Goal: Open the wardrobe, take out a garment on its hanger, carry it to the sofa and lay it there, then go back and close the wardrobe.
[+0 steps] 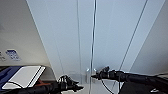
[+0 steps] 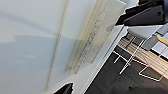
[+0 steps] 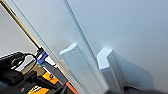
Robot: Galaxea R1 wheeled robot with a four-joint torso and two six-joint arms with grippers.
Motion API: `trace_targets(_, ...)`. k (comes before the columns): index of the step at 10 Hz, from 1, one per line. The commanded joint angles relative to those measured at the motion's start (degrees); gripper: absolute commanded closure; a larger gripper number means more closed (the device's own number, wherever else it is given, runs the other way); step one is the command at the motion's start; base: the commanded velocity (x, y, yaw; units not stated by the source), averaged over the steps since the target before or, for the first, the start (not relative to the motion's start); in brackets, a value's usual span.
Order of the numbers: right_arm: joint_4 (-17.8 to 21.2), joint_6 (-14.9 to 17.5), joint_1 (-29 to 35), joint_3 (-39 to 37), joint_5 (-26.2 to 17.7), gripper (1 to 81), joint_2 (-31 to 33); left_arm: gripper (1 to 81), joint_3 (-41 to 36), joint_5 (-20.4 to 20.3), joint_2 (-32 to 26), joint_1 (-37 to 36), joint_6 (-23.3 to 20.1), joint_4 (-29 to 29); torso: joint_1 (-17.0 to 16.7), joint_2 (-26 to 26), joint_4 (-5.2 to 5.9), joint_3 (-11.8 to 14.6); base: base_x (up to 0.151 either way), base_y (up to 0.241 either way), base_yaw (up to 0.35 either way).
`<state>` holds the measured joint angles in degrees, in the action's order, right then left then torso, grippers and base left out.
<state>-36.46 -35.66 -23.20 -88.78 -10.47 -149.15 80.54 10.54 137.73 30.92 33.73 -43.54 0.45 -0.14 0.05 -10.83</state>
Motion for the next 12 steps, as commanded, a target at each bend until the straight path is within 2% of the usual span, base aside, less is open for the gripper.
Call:
trace_targets(1,0.3,-0.2,8.9,0.9,0.0,1.0,-0.8,1.0,1.3,0.3,2.1,-8.2,0.0,-1.1,0.0,0.0,0.00,0.0,0.000,0.000,0.000)
trace_targets(6,0.4,-0.2,9.1,1.6,-0.8,1.0,-1.8,1.0,9.9,0.4,10.0,-9.5,-0.1,-2.5,0.0,0.0,0.00,0.0,0.000,0.000,0.000)
trace_targets(7,0.5,-0.2,9.2,1.5,-0.9,1.0,-1.8,1.0,10.7,2.1,11.1,-10.2,-0.1,-4.3,0.0,0.0,0.00,0.0,0.000,0.000,0.000)
trace_targets(8,0.5,-0.2,9.4,1.4,-0.9,1.0,-1.8,1.0,10.9,3.5,11.6,-11.0,-0.1,-6.4,0.0,0.0,0.00,0.0,0.000,0.000,0.000)
trace_targets(12,0.5,-0.3,9.4,1.3,-1.0,1.0,-2.2,1.0,11.0,5.2,12.6,-12.1,-0.1,-7.0,0.0,0.0,0.00,0.0,0.000,0.000,0.000)
